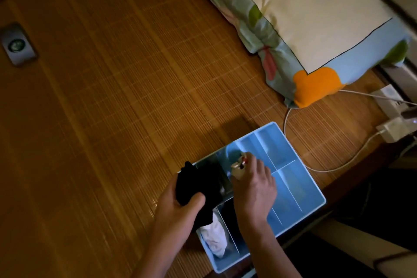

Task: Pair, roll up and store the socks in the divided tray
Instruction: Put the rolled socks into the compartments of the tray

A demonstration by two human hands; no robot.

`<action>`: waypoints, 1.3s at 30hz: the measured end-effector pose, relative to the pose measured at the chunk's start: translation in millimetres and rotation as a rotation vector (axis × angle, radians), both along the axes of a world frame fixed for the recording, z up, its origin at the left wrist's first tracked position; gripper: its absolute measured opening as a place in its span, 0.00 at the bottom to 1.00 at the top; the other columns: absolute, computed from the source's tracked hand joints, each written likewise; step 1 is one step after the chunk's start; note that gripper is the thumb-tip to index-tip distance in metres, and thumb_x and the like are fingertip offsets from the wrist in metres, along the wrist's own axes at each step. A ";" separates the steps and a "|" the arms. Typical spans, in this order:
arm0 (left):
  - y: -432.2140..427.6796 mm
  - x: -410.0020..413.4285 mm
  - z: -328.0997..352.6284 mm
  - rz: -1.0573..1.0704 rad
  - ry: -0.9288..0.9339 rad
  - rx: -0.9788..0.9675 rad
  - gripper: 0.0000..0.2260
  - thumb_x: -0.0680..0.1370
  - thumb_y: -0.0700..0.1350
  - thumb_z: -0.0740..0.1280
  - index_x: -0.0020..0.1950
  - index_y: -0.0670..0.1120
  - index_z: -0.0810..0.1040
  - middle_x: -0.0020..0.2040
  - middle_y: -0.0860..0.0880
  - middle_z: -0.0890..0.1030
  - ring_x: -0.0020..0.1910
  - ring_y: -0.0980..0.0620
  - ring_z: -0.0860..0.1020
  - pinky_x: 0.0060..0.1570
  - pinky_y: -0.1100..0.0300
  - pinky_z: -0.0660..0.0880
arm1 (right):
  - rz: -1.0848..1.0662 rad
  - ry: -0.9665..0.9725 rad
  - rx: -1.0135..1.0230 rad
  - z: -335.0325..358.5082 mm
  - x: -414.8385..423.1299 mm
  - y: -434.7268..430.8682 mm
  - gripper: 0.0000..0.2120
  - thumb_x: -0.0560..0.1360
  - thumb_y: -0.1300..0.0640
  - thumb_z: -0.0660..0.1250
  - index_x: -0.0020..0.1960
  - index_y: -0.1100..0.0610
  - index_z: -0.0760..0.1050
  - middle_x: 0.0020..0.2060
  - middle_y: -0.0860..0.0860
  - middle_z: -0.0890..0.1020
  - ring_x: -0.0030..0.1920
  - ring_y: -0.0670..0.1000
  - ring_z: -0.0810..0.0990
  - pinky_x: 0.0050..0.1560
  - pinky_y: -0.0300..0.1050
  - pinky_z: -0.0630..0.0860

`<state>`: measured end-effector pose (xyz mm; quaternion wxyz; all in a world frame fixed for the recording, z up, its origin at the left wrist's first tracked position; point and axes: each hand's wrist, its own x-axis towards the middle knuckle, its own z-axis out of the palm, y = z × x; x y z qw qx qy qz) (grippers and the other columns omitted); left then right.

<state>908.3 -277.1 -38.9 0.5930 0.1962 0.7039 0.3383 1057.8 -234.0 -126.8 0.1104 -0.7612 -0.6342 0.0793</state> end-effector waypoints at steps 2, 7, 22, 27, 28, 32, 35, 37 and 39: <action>2.2 0.5 -3.5 -0.002 -0.004 0.003 0.18 0.75 0.35 0.70 0.45 0.61 0.83 0.40 0.56 0.86 0.38 0.60 0.84 0.31 0.70 0.76 | 0.089 -0.026 -0.050 -3.5 0.8 0.3 0.25 0.59 0.57 0.84 0.53 0.58 0.80 0.40 0.54 0.81 0.39 0.60 0.79 0.35 0.50 0.73; 4.9 0.8 -11.3 -0.003 -0.021 0.002 0.22 0.75 0.36 0.70 0.46 0.66 0.82 0.41 0.58 0.86 0.40 0.60 0.84 0.32 0.70 0.77 | 0.036 0.029 -0.172 -3.8 -2.1 11.1 0.22 0.64 0.53 0.80 0.53 0.57 0.78 0.40 0.56 0.83 0.40 0.62 0.82 0.33 0.47 0.70; 29.6 2.2 -45.9 -0.066 -0.053 -0.024 0.11 0.70 0.45 0.72 0.47 0.60 0.83 0.40 0.55 0.86 0.39 0.59 0.84 0.34 0.68 0.78 | 0.009 0.026 -0.193 -18.0 -3.1 6.7 0.21 0.67 0.53 0.80 0.56 0.60 0.81 0.50 0.57 0.76 0.50 0.61 0.75 0.46 0.54 0.75; 45.0 7.1 -62.6 -0.036 -0.063 -0.076 0.12 0.76 0.38 0.71 0.50 0.56 0.84 0.41 0.58 0.86 0.39 0.62 0.84 0.30 0.72 0.75 | 0.051 0.045 -0.113 -10.6 -3.5 10.0 0.26 0.67 0.54 0.80 0.62 0.58 0.78 0.47 0.55 0.79 0.47 0.59 0.77 0.42 0.54 0.76; 47.0 7.3 -64.5 -0.028 -0.062 -0.077 0.12 0.76 0.39 0.71 0.49 0.57 0.84 0.41 0.57 0.87 0.39 0.61 0.84 0.30 0.71 0.76 | 0.075 0.070 -0.081 -10.0 -0.9 7.3 0.26 0.65 0.55 0.81 0.60 0.58 0.79 0.48 0.54 0.80 0.47 0.59 0.77 0.42 0.53 0.76; 51.0 8.7 -68.8 0.000 -0.051 -0.065 0.14 0.75 0.39 0.71 0.44 0.61 0.84 0.40 0.54 0.87 0.37 0.58 0.85 0.29 0.70 0.76 | 0.228 0.107 -0.093 -12.0 8.5 -0.5 0.27 0.60 0.58 0.83 0.58 0.54 0.82 0.51 0.48 0.84 0.49 0.56 0.79 0.43 0.50 0.77; 48.3 9.9 -69.3 -0.001 -0.052 -0.052 0.15 0.76 0.40 0.71 0.45 0.63 0.84 0.41 0.55 0.87 0.38 0.59 0.85 0.30 0.70 0.76 | 0.230 0.144 -0.125 -12.6 13.4 4.3 0.25 0.62 0.58 0.81 0.58 0.53 0.82 0.51 0.46 0.85 0.47 0.55 0.78 0.42 0.49 0.76; 46.3 9.8 -67.3 -0.016 -0.044 -0.045 0.16 0.76 0.41 0.70 0.46 0.65 0.83 0.41 0.57 0.86 0.39 0.60 0.84 0.30 0.70 0.77 | 0.263 0.144 -0.144 -10.5 14.7 8.1 0.21 0.63 0.58 0.78 0.56 0.51 0.82 0.52 0.44 0.85 0.46 0.54 0.77 0.41 0.48 0.74; 43.9 9.1 -64.7 -0.016 -0.035 -0.047 0.17 0.76 0.41 0.70 0.46 0.66 0.83 0.41 0.57 0.86 0.39 0.60 0.84 0.29 0.70 0.77 | 0.314 0.137 -0.188 -6.9 14.3 9.6 0.19 0.66 0.58 0.78 0.56 0.50 0.82 0.54 0.44 0.85 0.47 0.54 0.78 0.42 0.48 0.74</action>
